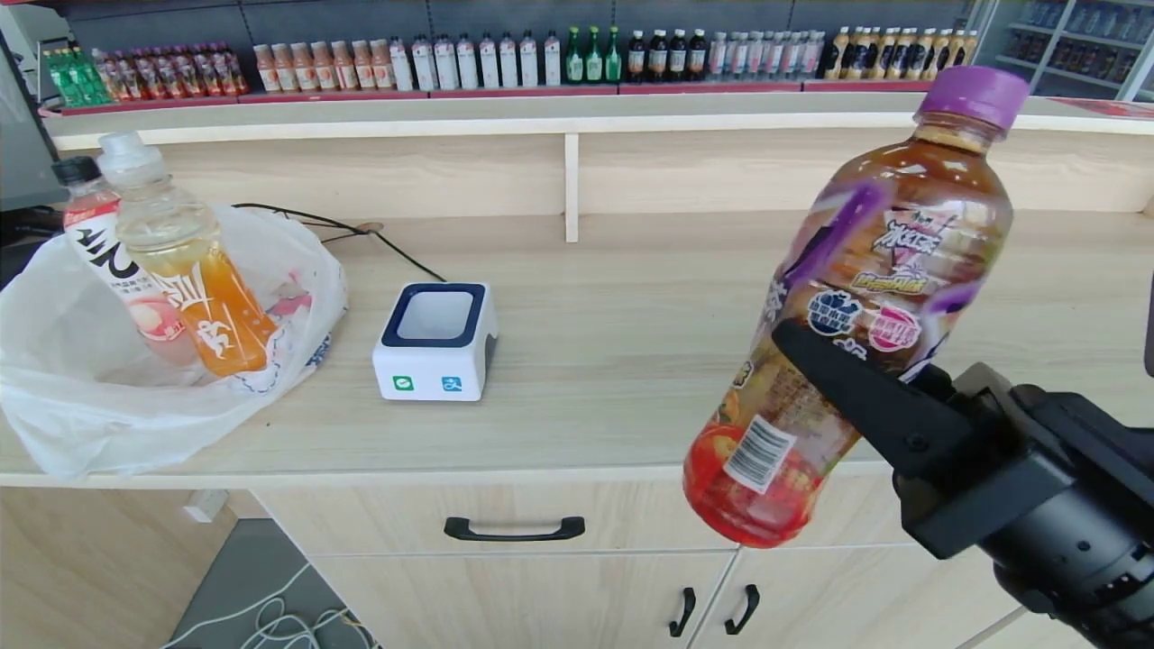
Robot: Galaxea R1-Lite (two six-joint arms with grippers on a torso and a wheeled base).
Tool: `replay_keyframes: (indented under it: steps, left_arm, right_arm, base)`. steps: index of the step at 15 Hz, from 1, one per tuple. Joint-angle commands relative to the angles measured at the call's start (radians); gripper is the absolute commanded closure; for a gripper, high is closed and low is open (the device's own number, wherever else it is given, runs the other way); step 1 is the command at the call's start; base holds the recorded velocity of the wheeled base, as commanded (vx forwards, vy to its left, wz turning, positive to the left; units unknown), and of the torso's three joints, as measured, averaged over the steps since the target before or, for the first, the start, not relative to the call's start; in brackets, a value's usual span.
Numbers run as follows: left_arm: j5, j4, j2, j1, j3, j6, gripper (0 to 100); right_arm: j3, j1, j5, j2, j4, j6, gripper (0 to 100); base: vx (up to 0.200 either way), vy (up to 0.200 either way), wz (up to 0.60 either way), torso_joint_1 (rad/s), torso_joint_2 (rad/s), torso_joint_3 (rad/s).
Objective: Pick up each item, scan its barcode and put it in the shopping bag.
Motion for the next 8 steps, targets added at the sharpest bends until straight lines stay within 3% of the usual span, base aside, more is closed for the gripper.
replay_keyframes:
  steps: [1,4,6,8]
  left_arm:
    - [0.0,0.0,0.0,0.0,0.0,0.0,0]
    - [0.0,0.0,0.0,0.0,0.0,0.0,0]
    - [0.0,0.0,0.0,0.0,0.0,-0.001,0]
    - [0.0,0.0,0.0,0.0,0.0,-0.001,0]
  right_arm:
    - [0.006,-0.087,0.005,0.007,-0.002,-0.14,100]
    - [0.028,-0.145,-0.015,-0.01,-0.002,-0.306,100]
    - [0.106,-0.17,-0.073,-0.019,-0.002,-0.32,100]
    - [0.095,-0.173,-0.125,-0.023,-0.002,-0.327,100]
  base:
    - [0.0,0.0,0.0,0.0,0.0,0.0]
    - [0.0,0.0,0.0,0.0,0.0,0.0]
    - [0.0,0.0,0.0,0.0,0.0,0.0]
    - [0.0,0.0,0.0,0.0,0.0,0.0]
